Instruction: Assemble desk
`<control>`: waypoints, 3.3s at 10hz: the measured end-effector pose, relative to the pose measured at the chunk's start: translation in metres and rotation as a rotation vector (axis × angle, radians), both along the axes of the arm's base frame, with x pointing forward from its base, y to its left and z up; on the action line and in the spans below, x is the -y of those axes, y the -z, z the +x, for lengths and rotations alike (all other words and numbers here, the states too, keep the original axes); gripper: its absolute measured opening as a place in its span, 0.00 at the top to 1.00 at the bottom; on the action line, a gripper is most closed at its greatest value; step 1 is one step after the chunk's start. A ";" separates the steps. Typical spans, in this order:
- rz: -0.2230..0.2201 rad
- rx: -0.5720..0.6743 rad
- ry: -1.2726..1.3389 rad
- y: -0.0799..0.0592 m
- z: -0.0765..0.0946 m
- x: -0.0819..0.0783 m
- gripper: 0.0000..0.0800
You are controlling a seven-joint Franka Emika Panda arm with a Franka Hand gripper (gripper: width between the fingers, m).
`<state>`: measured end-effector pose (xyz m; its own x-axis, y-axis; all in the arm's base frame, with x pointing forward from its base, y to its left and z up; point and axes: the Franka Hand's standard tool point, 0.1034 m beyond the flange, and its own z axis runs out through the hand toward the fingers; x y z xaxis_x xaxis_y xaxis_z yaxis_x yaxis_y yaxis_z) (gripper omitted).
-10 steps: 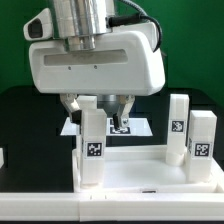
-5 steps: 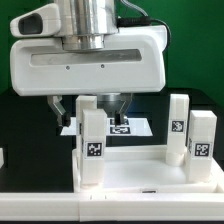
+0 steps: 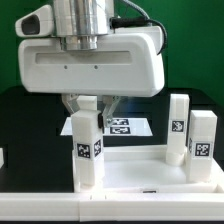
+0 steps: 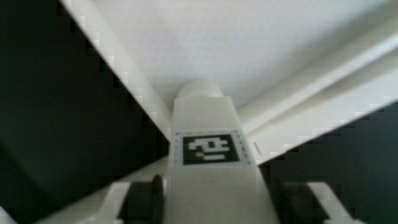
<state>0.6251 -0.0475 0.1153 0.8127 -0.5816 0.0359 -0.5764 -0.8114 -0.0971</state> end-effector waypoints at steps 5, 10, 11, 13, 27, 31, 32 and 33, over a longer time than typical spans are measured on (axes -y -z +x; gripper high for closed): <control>0.127 -0.021 0.744 0.001 0.000 0.007 0.64; 0.085 -0.011 0.332 0.000 -0.001 0.007 0.29; 0.081 -0.015 0.193 0.000 -0.002 0.007 0.29; 0.063 -0.019 0.000 0.000 -0.005 0.007 0.19; 0.019 -0.019 0.348 -0.004 0.004 0.000 0.64; 0.063 -0.030 0.608 -0.004 0.004 0.002 0.64; 0.074 -0.035 0.712 -0.005 0.004 0.002 0.64; 0.097 -0.046 0.907 -0.006 0.005 0.002 0.64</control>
Offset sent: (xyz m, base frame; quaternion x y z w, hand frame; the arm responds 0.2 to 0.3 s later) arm 0.0209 -0.0127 0.0106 0.1749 -0.0235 0.4212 0.8896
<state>0.6296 -0.0500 0.1208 0.0422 -0.9968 -0.0673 -0.9941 -0.0352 -0.1022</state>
